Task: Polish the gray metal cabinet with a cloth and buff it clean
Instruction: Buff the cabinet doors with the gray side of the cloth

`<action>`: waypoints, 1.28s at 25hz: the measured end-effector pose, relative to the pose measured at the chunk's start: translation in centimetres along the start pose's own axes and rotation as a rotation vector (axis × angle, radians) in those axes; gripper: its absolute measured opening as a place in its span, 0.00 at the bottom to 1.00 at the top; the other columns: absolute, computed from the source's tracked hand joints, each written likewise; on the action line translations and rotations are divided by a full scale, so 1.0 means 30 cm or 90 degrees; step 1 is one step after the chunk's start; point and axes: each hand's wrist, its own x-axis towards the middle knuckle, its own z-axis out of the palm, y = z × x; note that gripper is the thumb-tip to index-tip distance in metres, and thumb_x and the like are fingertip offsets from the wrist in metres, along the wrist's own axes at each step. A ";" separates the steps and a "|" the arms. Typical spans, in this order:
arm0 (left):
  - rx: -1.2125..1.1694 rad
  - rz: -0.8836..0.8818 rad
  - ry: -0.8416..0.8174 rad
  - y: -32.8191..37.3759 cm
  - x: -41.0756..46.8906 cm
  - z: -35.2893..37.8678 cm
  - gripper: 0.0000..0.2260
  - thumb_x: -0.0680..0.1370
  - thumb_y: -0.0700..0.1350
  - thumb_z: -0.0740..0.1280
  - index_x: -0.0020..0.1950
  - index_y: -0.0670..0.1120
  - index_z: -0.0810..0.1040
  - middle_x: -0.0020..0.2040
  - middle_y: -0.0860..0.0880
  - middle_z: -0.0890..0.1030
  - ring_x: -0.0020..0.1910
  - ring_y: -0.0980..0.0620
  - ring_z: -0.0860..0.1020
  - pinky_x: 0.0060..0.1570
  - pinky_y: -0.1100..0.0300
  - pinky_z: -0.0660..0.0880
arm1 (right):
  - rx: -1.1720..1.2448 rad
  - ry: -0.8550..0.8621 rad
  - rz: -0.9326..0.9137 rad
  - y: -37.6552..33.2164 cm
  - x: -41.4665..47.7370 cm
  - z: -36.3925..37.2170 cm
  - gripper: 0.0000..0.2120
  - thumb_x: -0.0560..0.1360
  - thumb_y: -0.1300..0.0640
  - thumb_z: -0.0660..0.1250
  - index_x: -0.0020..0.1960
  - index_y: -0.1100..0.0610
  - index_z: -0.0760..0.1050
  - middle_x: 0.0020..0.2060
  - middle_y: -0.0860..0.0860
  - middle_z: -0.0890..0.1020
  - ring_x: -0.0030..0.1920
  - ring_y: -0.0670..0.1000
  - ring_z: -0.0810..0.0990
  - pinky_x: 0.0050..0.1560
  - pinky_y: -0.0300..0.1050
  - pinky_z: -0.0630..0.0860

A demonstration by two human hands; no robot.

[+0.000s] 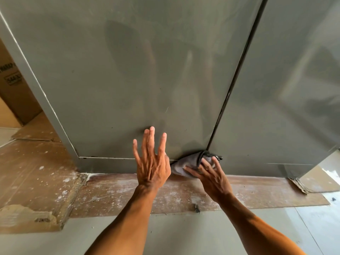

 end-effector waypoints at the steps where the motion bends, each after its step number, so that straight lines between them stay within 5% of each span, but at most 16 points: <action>1: -0.004 -0.007 0.004 0.008 0.000 0.002 0.30 0.78 0.45 0.59 0.81 0.48 0.57 0.82 0.38 0.56 0.80 0.40 0.58 0.76 0.34 0.51 | 0.032 0.010 0.054 0.000 0.002 -0.022 0.44 0.67 0.62 0.72 0.79 0.42 0.62 0.66 0.50 0.76 0.70 0.57 0.68 0.80 0.63 0.43; 4: -0.022 -0.006 0.013 0.056 0.004 0.007 0.29 0.79 0.45 0.57 0.80 0.48 0.57 0.81 0.38 0.56 0.80 0.39 0.59 0.76 0.34 0.49 | 0.089 0.065 0.195 0.030 0.109 -0.123 0.39 0.70 0.53 0.75 0.78 0.42 0.65 0.68 0.53 0.72 0.68 0.60 0.69 0.78 0.66 0.44; 8: -0.054 0.042 0.029 0.131 0.059 -0.015 0.30 0.78 0.45 0.56 0.81 0.49 0.55 0.80 0.39 0.57 0.79 0.40 0.60 0.76 0.34 0.48 | 0.153 0.154 0.341 0.062 0.302 -0.259 0.31 0.76 0.46 0.62 0.78 0.43 0.60 0.73 0.58 0.65 0.69 0.63 0.68 0.75 0.71 0.49; 16: -0.038 0.096 0.157 0.011 0.449 -0.238 0.28 0.80 0.44 0.65 0.79 0.49 0.60 0.80 0.39 0.63 0.76 0.40 0.67 0.76 0.32 0.53 | 0.191 0.298 0.389 0.303 0.611 -0.613 0.33 0.79 0.41 0.59 0.81 0.43 0.54 0.80 0.58 0.53 0.78 0.65 0.60 0.76 0.72 0.48; 20: -0.031 0.000 0.282 -0.102 0.716 -0.441 0.25 0.82 0.44 0.64 0.78 0.46 0.62 0.79 0.37 0.64 0.77 0.39 0.65 0.76 0.33 0.51 | 0.243 0.393 0.503 0.367 0.935 -0.957 0.32 0.80 0.41 0.57 0.82 0.42 0.54 0.82 0.58 0.52 0.81 0.64 0.49 0.76 0.72 0.45; 24: -0.008 -0.035 0.343 -0.322 0.827 -0.611 0.23 0.82 0.42 0.61 0.78 0.45 0.63 0.79 0.36 0.64 0.77 0.37 0.65 0.76 0.34 0.52 | 0.185 0.376 0.330 0.177 1.181 -1.133 0.30 0.79 0.40 0.56 0.80 0.41 0.59 0.82 0.57 0.54 0.81 0.62 0.48 0.75 0.71 0.42; 27: 0.040 0.054 0.283 -0.468 0.756 -0.664 0.27 0.79 0.46 0.62 0.79 0.44 0.64 0.79 0.36 0.63 0.77 0.37 0.65 0.76 0.34 0.54 | 0.095 0.334 0.203 0.065 1.097 -1.011 0.28 0.80 0.41 0.60 0.79 0.38 0.61 0.80 0.52 0.57 0.78 0.60 0.60 0.76 0.69 0.54; 29: 0.069 0.161 0.216 -0.516 0.735 -0.682 0.26 0.81 0.50 0.60 0.79 0.45 0.65 0.81 0.38 0.62 0.77 0.38 0.66 0.77 0.36 0.57 | 0.118 0.344 0.279 0.102 0.978 -0.902 0.29 0.78 0.42 0.62 0.78 0.38 0.63 0.79 0.52 0.60 0.75 0.61 0.67 0.75 0.68 0.57; 32: 0.067 0.152 0.180 -0.529 0.779 -0.718 0.25 0.82 0.50 0.58 0.79 0.45 0.67 0.82 0.40 0.61 0.77 0.39 0.67 0.75 0.40 0.62 | 0.235 0.342 0.590 0.240 0.876 -0.864 0.31 0.78 0.40 0.56 0.80 0.44 0.59 0.81 0.57 0.56 0.78 0.63 0.59 0.76 0.68 0.53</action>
